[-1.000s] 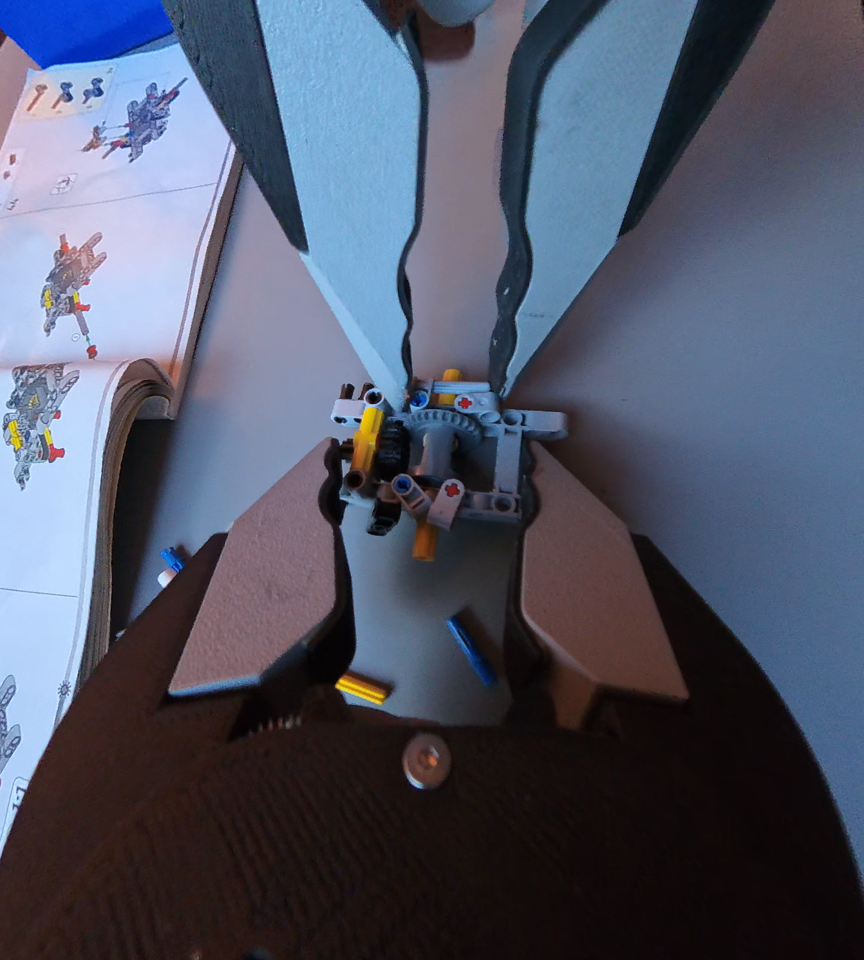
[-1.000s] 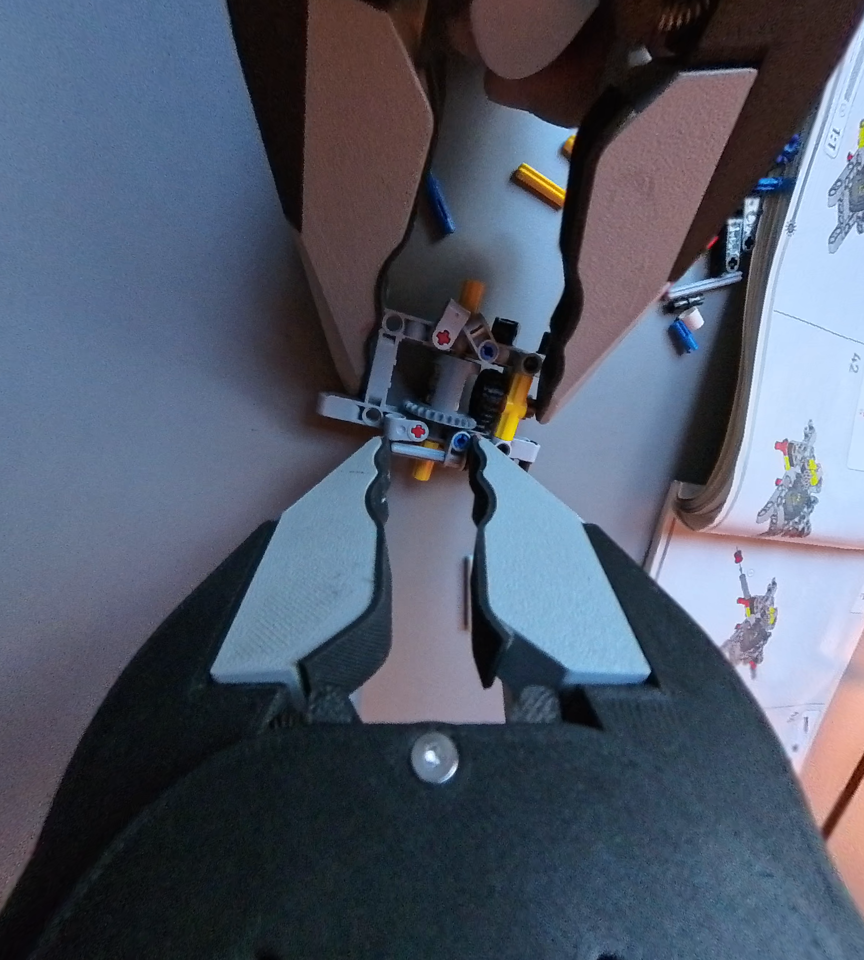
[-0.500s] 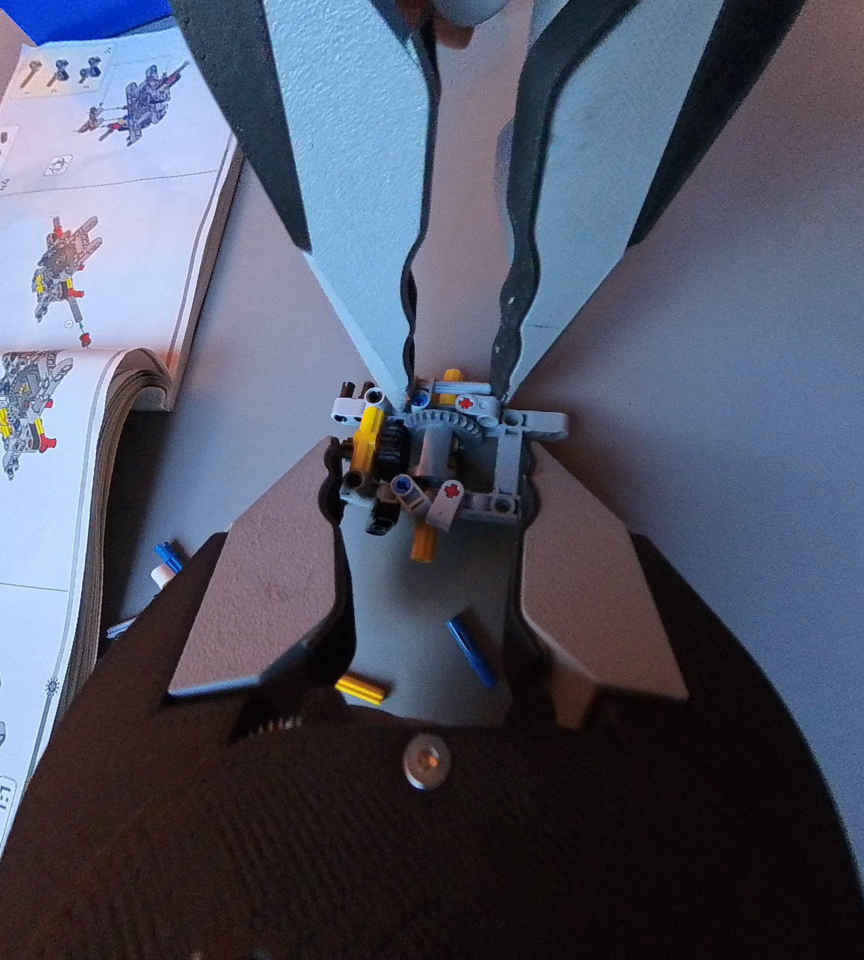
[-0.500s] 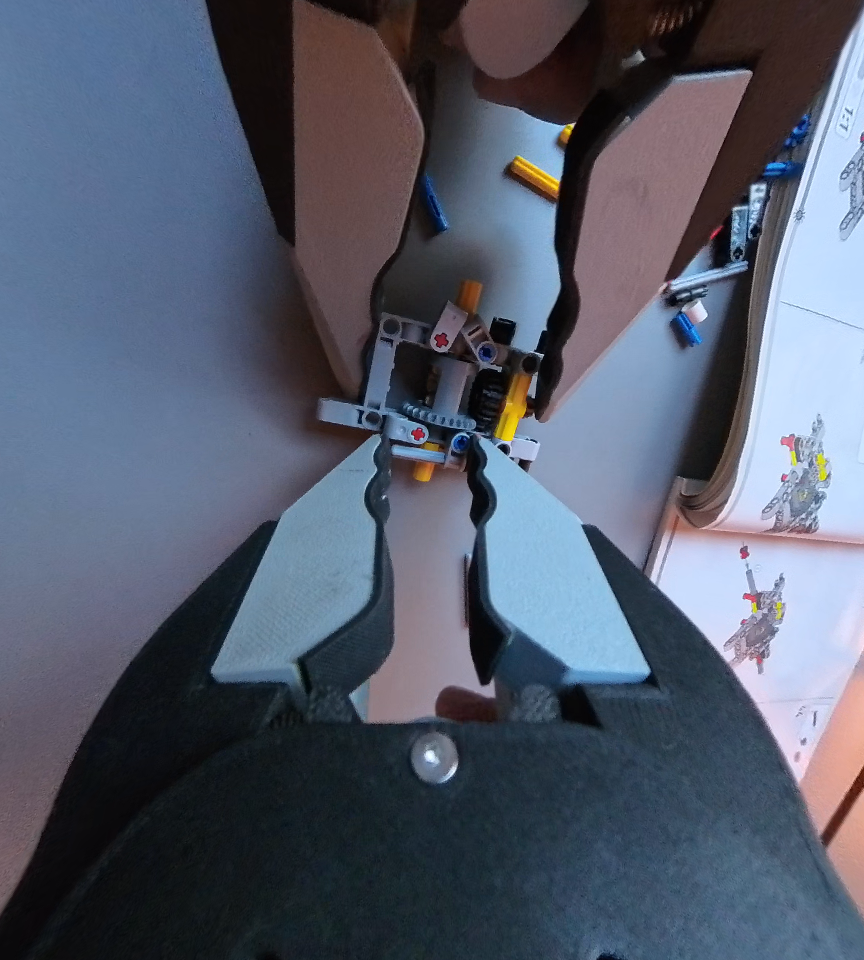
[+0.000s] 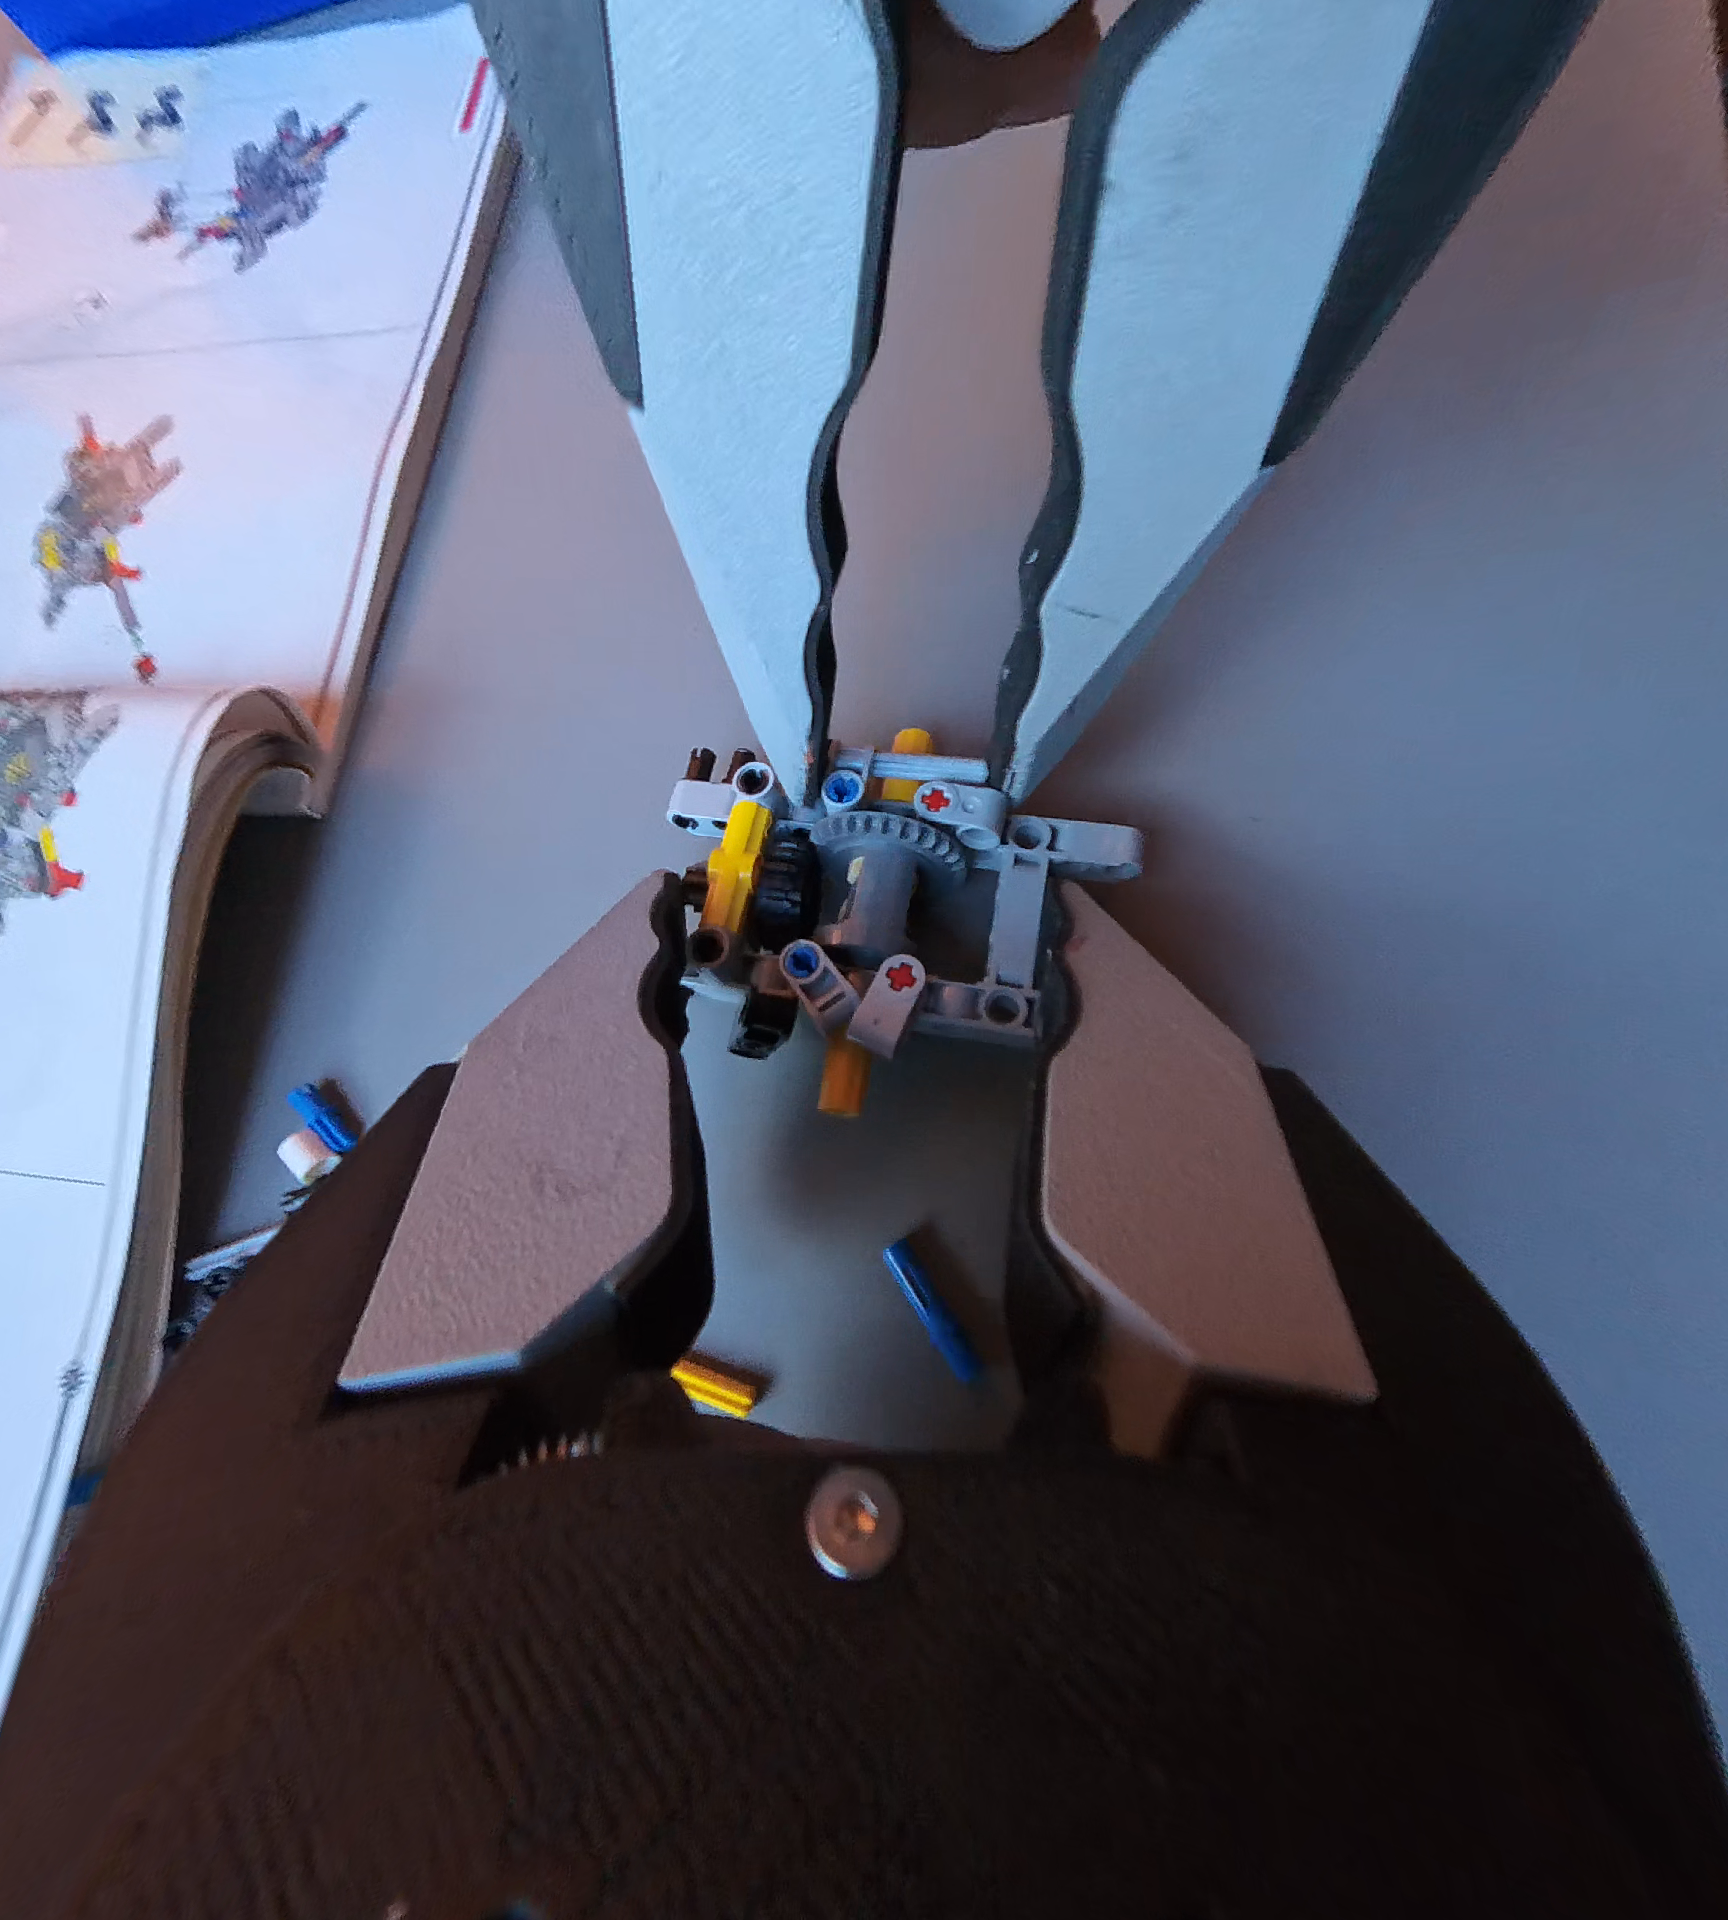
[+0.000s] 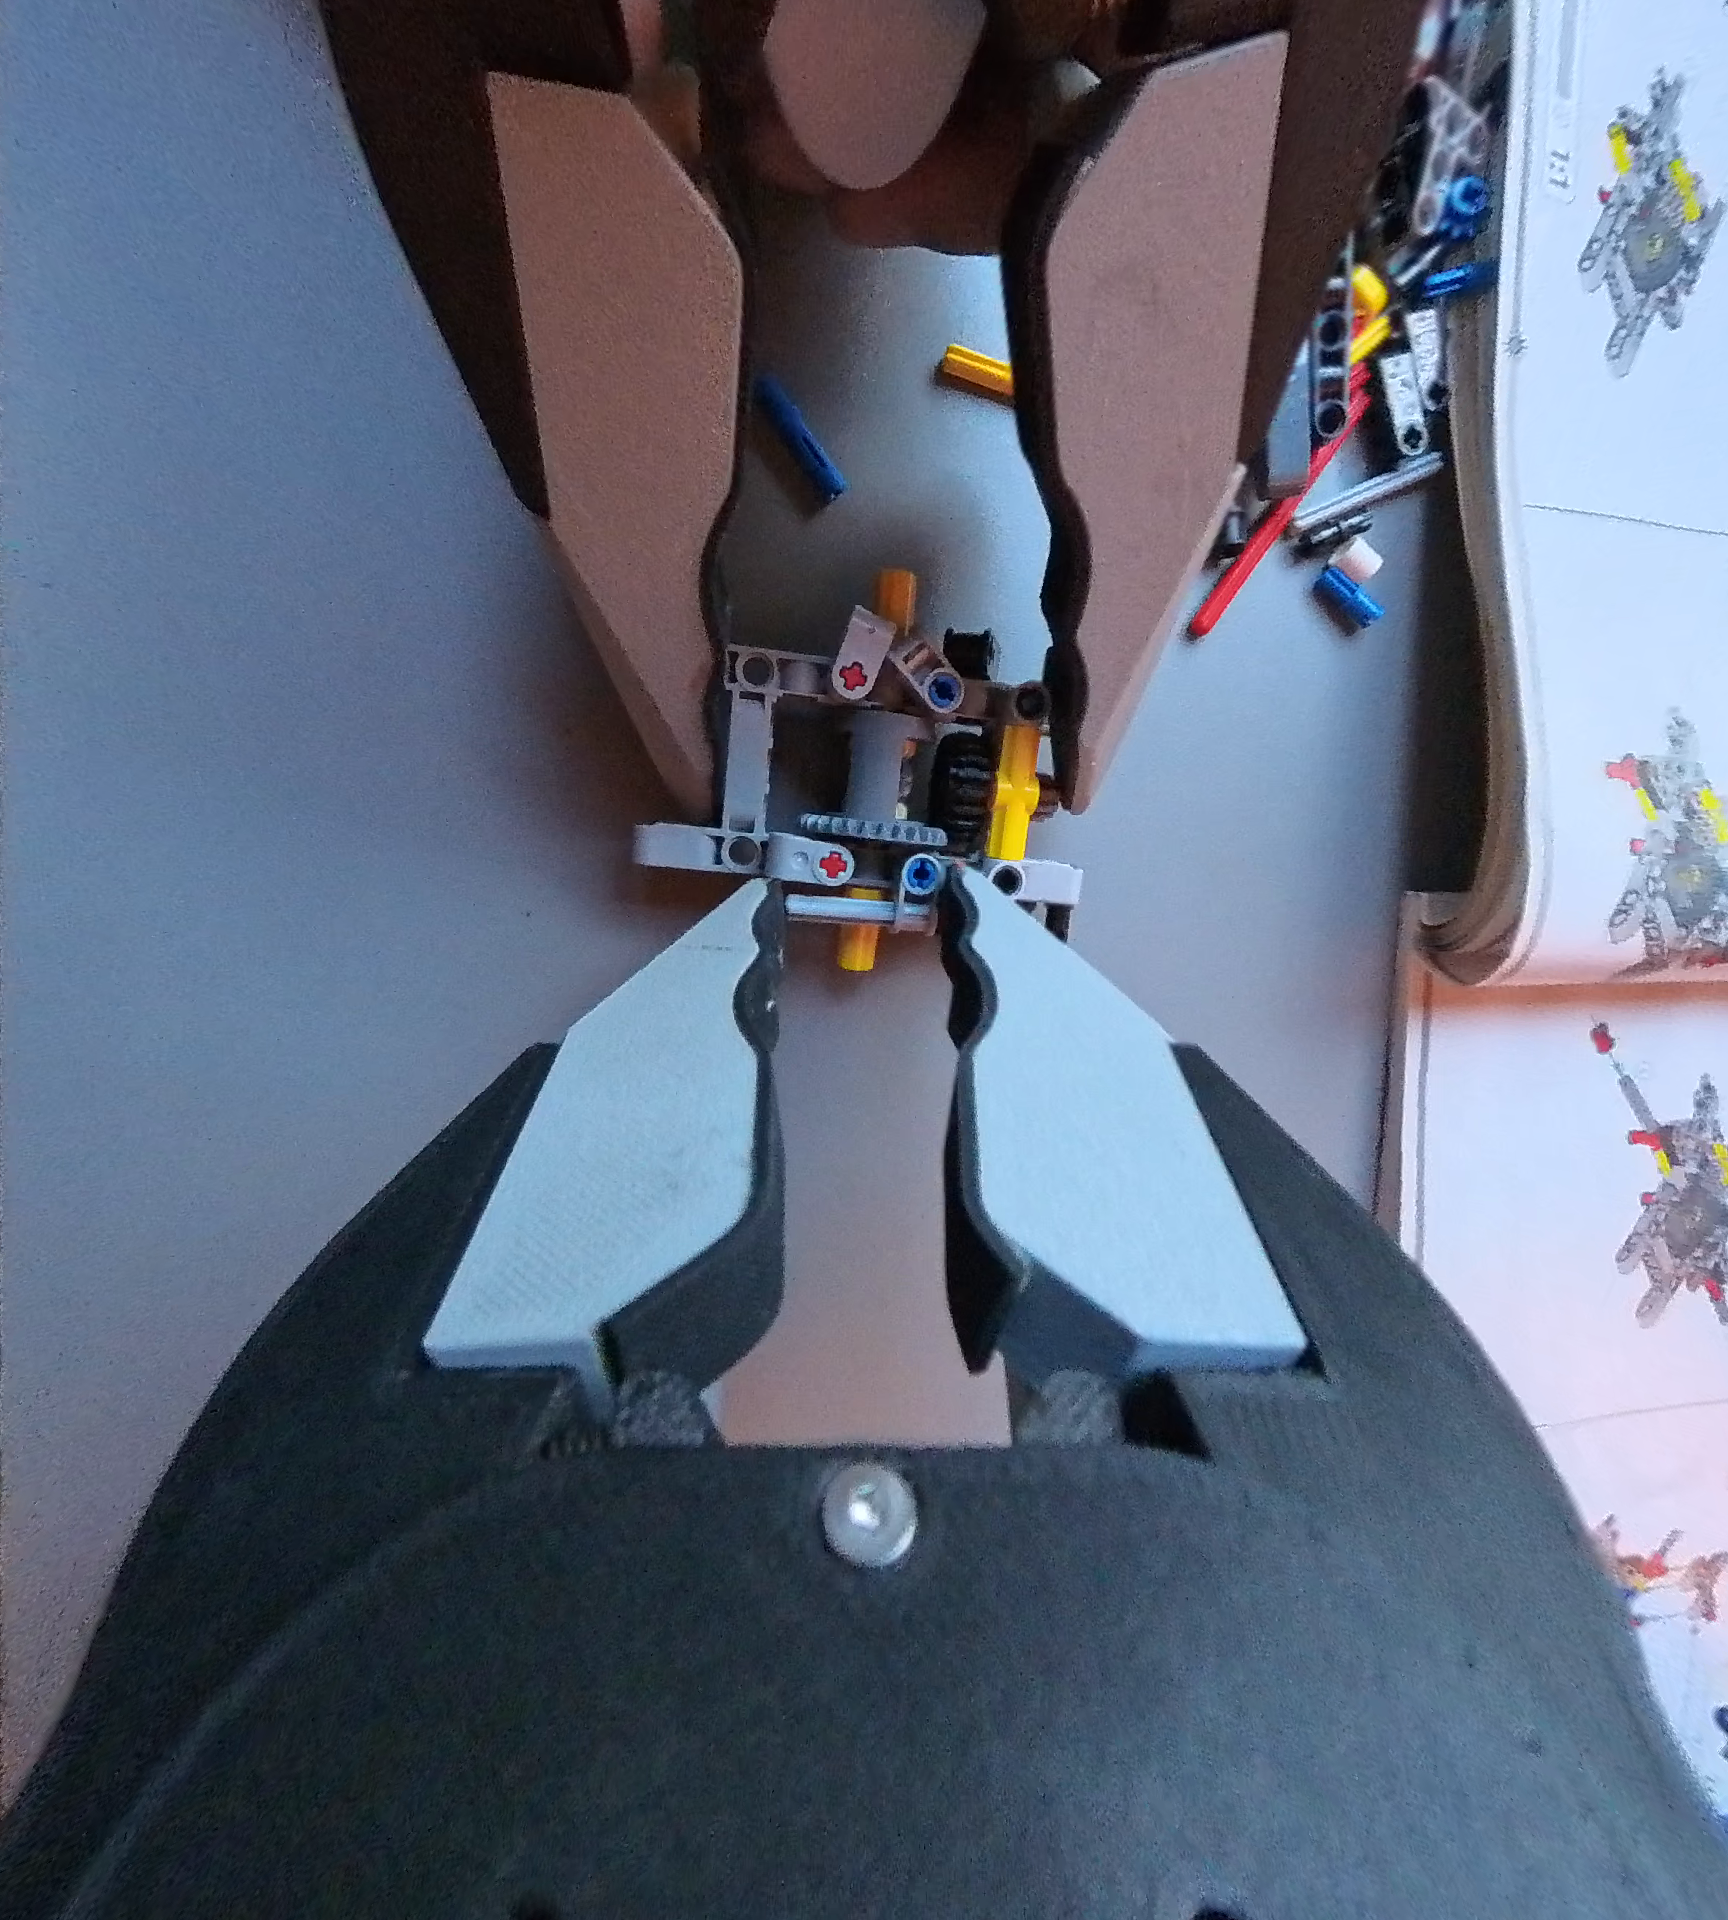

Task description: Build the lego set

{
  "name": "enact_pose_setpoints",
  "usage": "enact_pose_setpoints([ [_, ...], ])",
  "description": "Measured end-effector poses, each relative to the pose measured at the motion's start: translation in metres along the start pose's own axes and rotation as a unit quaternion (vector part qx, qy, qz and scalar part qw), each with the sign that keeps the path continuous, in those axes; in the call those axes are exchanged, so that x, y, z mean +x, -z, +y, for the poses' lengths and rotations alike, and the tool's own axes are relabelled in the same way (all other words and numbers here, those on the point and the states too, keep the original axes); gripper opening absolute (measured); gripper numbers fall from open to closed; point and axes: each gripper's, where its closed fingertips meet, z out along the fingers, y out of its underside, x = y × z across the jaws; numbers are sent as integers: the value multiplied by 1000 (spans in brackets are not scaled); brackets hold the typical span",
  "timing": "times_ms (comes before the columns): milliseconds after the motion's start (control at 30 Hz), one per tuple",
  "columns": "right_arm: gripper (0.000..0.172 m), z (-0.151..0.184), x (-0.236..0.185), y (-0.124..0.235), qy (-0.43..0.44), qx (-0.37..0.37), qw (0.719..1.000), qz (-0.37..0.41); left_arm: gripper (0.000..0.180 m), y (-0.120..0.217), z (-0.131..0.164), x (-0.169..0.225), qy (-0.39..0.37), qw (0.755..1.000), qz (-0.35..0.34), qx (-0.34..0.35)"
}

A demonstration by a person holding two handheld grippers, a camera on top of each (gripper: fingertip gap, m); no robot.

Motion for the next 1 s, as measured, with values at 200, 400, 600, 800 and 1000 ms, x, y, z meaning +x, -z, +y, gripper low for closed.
enact_pose_setpoints([
  [200, 26, -3, 0, 4, -101, 75, 991, -37, 67, -1, 0, 1, 5, 1000, 0, -2],
  [400, 24, -1, 1, 3, -71, 37, 997, -22, 66, -1, -1, 0, 2, 1000, -9, -2],
  [600, 15, 2, 4, 4, -26, 11, 999, -24, 66, -1, -2, 1, -1, 1000, -10, 0],
  [800, 17, 0, -1, 7, -43, 42, 998, -12, 66, -3, -2, 6, 0, 1000, 12, 0],
  [1000, 18, 0, -1, 9, -30, 33, 999, 11, 66, -3, -2, 6, 4, 1000, 13, -2],
])
